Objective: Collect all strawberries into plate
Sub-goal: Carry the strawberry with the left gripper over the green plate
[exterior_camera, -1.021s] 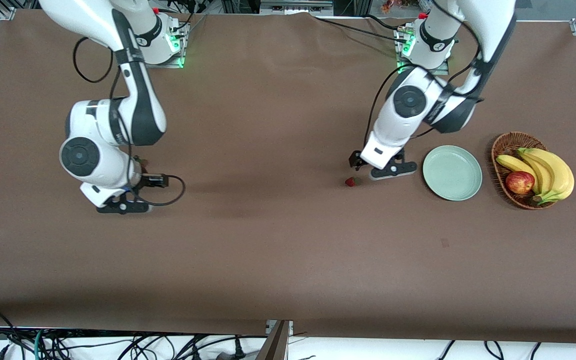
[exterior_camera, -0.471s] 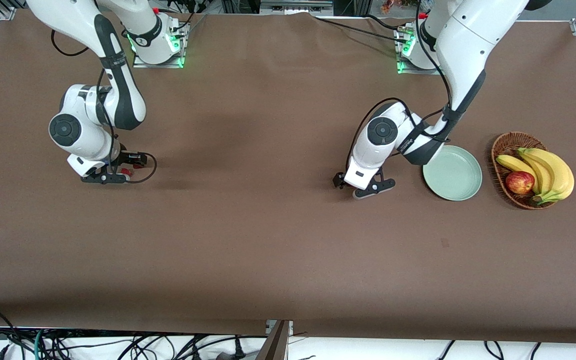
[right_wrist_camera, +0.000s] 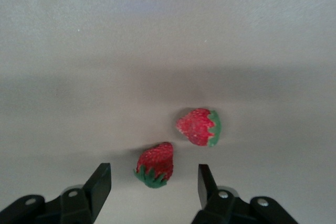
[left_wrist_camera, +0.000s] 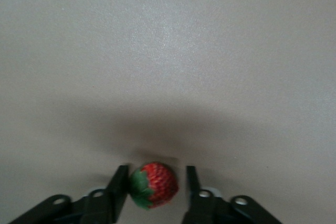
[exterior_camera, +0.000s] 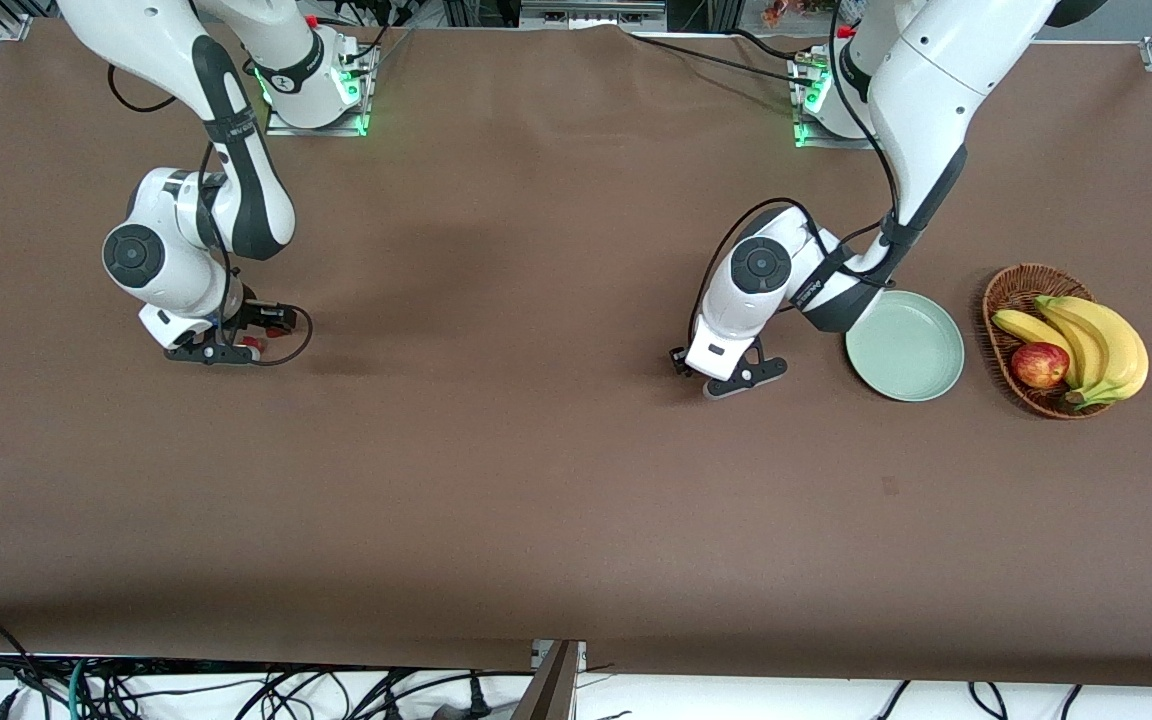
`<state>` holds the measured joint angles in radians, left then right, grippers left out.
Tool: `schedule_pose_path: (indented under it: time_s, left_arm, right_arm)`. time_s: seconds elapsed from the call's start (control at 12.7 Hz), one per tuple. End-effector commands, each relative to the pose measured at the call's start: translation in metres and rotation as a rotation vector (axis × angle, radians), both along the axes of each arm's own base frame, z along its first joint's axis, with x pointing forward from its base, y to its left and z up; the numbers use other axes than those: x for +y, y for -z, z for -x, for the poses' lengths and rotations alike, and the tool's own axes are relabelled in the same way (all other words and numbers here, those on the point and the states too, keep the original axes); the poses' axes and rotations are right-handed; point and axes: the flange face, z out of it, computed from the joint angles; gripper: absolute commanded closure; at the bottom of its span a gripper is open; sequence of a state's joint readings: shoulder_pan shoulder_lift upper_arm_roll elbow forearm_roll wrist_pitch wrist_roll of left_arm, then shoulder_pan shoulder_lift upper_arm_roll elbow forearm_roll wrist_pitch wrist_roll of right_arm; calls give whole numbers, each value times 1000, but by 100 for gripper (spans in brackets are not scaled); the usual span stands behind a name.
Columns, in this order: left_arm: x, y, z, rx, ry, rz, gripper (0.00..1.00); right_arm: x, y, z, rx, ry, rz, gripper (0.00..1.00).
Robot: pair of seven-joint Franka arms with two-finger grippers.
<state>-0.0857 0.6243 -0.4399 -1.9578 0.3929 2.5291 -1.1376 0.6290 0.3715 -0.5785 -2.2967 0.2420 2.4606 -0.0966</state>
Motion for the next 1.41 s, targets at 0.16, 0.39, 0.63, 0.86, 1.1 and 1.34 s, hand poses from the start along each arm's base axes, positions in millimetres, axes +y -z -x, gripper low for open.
schedule_pose_path:
  time_s: [0.16, 0.39, 0.63, 0.86, 1.1, 1.34]
  left_arm:
    - [-1, -13, -4, 21, -9, -57, 78]
    - [13, -61, -33, 63, 1, -28, 78]
    - [83, -126, -54, 142, 68, 36, 78]
    - [171, -153, -60, 197, 177, 41, 78]
    - [254, -135, -56, 216, 276, 46, 78]
    - [329, -106, -43, 194, 347, 55, 78]
  right_arm:
    - [-6, 18, 6, -8, -13, -49, 38]
    - [-6, 16, 4, -13, -17, -50, 47]
    - [-7, 16, 4, -14, -25, -52, 61]
    - [-4, 15, 3, -16, -29, -54, 86]
    - [16, -1, -13, -47, -40, -71, 87]
    - [94, -29, -42, -71, 3, -115, 87]
